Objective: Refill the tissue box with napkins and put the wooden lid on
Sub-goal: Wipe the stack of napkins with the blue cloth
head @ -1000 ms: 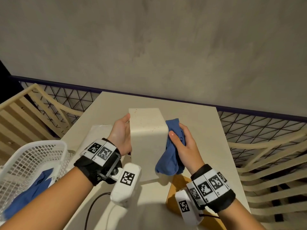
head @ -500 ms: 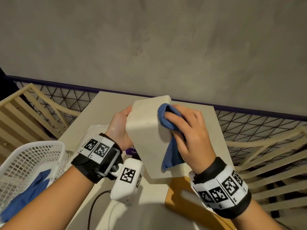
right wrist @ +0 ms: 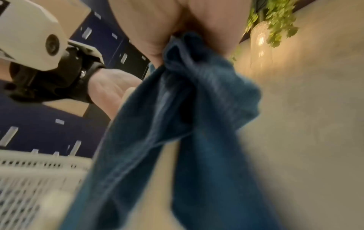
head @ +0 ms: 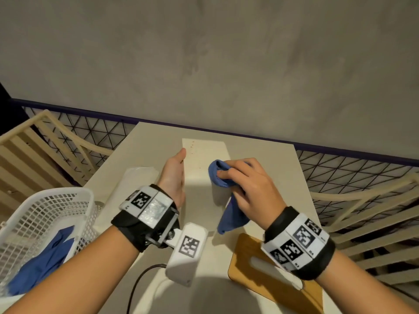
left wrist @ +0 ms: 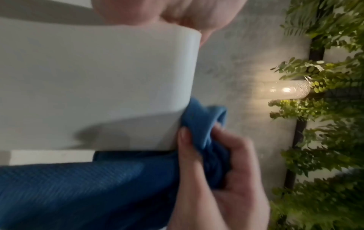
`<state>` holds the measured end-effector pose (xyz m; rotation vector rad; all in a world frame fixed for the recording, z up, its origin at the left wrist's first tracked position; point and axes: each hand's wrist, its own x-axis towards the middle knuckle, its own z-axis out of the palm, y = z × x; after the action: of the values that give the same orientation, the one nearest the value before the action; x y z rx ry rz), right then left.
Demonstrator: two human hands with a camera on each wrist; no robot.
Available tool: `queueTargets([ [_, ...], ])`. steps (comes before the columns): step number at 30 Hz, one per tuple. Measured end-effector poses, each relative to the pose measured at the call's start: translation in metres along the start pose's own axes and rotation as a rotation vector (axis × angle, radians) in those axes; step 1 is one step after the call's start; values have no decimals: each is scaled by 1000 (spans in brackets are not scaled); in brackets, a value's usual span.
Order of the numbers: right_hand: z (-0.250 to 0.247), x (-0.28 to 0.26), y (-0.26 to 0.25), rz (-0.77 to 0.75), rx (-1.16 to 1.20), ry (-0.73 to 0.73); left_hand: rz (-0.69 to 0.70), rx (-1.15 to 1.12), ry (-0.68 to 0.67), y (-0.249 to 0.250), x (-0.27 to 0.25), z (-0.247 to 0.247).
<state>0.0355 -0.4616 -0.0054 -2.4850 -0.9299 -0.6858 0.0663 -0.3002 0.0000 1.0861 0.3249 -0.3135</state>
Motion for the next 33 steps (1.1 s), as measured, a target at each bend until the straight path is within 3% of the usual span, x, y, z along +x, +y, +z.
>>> queueTargets([
  [3, 12, 8, -22, -39, 103, 11, -39, 87, -45, -8, -2, 11],
  [6, 6, 0, -9, -82, 121, -46, -57, 83, -23, -10, -1, 6],
  [9, -4, -18, 16, 4, 164, -3, -10, 96, 12, -6, 5, -6],
  [14, 14, -7, -6, 33, 217, -49, 21, 228, -129, -14, 2, 12],
  [16, 12, -7, 0, 64, 225, -91, 96, 227, -120, -15, 7, 12],
  [22, 16, -18, -1, 31, 284, -133, 183, 272, -135, -11, 11, 5],
  [24, 22, 0, -2, 55, 316, -110, 215, 292, -131, -12, 5, 11],
  [28, 29, 24, -2, 283, 90, 115, 264, 288, -130, -10, 0, 9],
  [31, 33, 13, -25, 198, 89, 57, 238, 275, -168, -9, 3, 5],
  [33, 32, 15, -12, 151, 92, 36, 275, 297, -128, -9, 1, 3],
])
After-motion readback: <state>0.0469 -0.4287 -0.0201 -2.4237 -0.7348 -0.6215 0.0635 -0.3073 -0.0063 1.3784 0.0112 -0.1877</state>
